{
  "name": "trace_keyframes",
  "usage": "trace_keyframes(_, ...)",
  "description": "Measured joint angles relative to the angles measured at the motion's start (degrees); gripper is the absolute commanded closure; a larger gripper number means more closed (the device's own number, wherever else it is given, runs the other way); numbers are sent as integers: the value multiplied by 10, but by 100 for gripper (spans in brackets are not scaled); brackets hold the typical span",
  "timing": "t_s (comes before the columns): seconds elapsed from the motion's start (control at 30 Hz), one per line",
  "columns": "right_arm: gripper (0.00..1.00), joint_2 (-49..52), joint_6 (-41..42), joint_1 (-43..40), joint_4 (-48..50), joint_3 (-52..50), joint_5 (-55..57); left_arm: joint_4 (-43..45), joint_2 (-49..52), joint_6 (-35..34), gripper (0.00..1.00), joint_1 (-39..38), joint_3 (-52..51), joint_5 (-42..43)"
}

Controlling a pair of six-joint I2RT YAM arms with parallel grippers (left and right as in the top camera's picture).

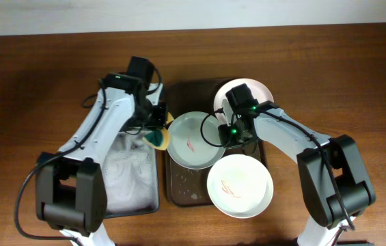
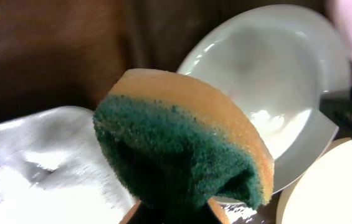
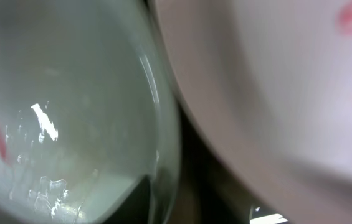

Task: Clean dirty plates on tray and stack at the side
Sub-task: 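Scrub the held plate with the sponge in the left gripper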

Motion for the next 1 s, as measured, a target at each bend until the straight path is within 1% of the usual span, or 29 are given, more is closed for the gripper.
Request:
trace_keyframes(0.1, 96, 3, 20, 0, 17, 4, 2, 42, -1, -8, 100, -33, 0, 0)
trace_keyframes(0.23, 96, 3, 49, -1, 18, 4, 2, 110, 1, -76, 100, -73, 1, -9)
trace_keyframes(0.3, 96, 3, 51, -1, 17, 4, 2, 117, 16, -105, 100, -100, 3, -8)
trace_keyframes(0.4, 96, 3, 54, -1, 17, 4, 2, 124, 98, -176, 100, -153, 5, 12)
trace_keyframes(0.5, 96, 3, 60, -1, 15, 4, 4, 134, 136, -241, 100, -167, 8, 24)
trace_keyframes(0.63, 96, 3, 63, -2, 11, 4, 4, 128, 145, -276, 100, -167, 18, 20)
trace_keyframes(0.77, 96, 4, 63, 1, 8, 5, -2, 66, 147, -275, 100, -177, 35, -96)
trace_keyframes(0.8, 96, 4, 63, 1, 8, 5, -3, 31, 147, -271, 100, -171, 36, -169)
trace_keyframes(0.9, 96, 4, 63, 1, 7, 5, -3, -4, 151, -270, 100, -158, 40, -231)
trace_keyframes(1.0, 96, 4, 63, 2, 5, 6, -13, -11, 157, -266, 100, -146, 48, -245)
